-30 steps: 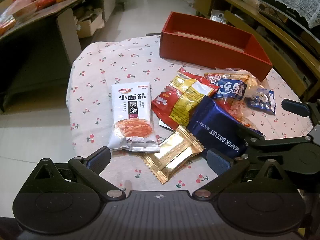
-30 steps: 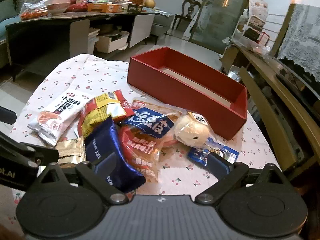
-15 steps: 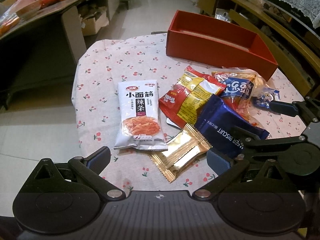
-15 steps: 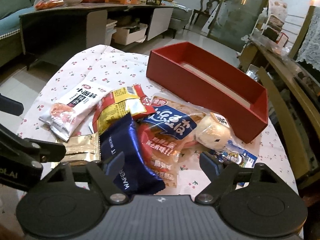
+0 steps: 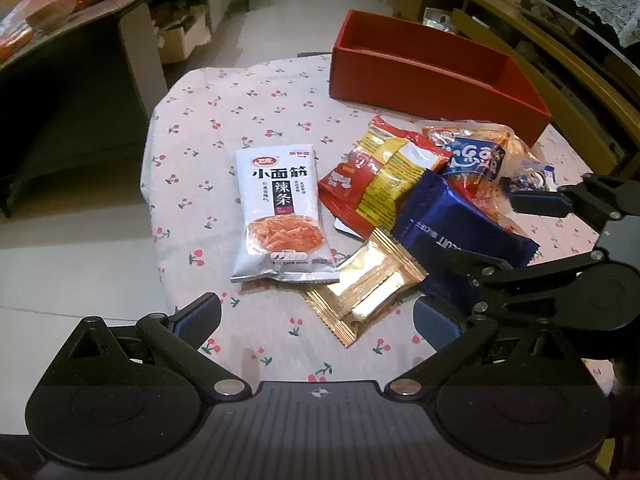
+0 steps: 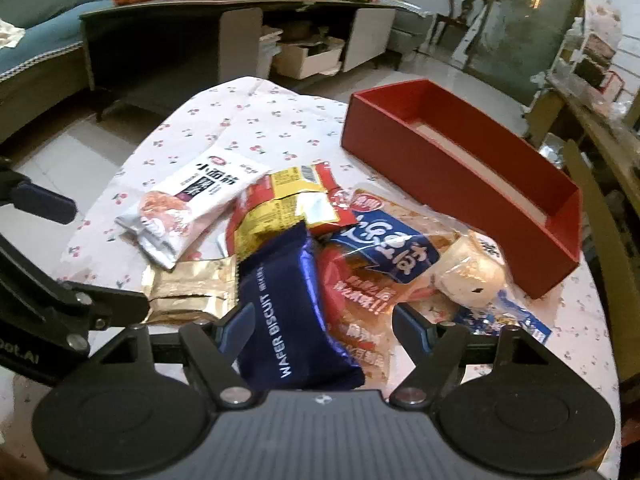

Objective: Organize snacks
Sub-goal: 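Grasp the blue wafer biscuit packet with the right tool and lift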

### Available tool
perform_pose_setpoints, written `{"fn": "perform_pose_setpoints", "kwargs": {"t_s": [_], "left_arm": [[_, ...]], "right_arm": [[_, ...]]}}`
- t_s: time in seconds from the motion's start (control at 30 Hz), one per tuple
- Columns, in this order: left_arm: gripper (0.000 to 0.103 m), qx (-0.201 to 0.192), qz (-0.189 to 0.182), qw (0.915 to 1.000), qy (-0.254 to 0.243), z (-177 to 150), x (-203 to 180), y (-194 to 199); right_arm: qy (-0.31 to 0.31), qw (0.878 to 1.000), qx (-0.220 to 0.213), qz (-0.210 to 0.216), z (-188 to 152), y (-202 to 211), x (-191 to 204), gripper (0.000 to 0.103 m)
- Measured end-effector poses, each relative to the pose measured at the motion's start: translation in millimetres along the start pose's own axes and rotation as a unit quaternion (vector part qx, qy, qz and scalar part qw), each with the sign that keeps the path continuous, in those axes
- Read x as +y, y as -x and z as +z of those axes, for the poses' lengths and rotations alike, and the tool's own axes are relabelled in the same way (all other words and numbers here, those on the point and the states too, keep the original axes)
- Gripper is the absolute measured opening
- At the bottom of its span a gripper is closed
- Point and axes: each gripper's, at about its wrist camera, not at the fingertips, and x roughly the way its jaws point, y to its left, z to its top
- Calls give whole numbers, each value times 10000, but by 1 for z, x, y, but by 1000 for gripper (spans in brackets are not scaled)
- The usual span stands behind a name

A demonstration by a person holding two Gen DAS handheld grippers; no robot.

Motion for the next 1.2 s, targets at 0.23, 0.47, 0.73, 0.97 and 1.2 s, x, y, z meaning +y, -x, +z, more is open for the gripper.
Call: {"fn": "perform_pose_setpoints", "kwargs": {"t_s": [0.23, 0.47, 0.73, 0.97, 1.2], "left_arm": [[103, 26, -103, 9999, -70, -3, 2, 3], [103, 114, -183, 9996, -166, -5, 0, 2], [103, 229, -297, 9985, -387, -7, -10, -4], [103, 357, -657, 9914, -1078, -3, -34, -12], [101, 552, -905, 9843, -1409, 10, -47, -42]], "right_arm": [[541, 9981, 192, 230, 7, -11, 10, 84], [1283, 9911, 310, -171, 0, -20, 32, 70], [386, 9963, 660, 395, -20, 9, -9, 45], [-561, 9900, 719, 1077, -40, 28, -38, 44], [-991, 9868, 900, 907, -50, 26, -60, 46]]}}
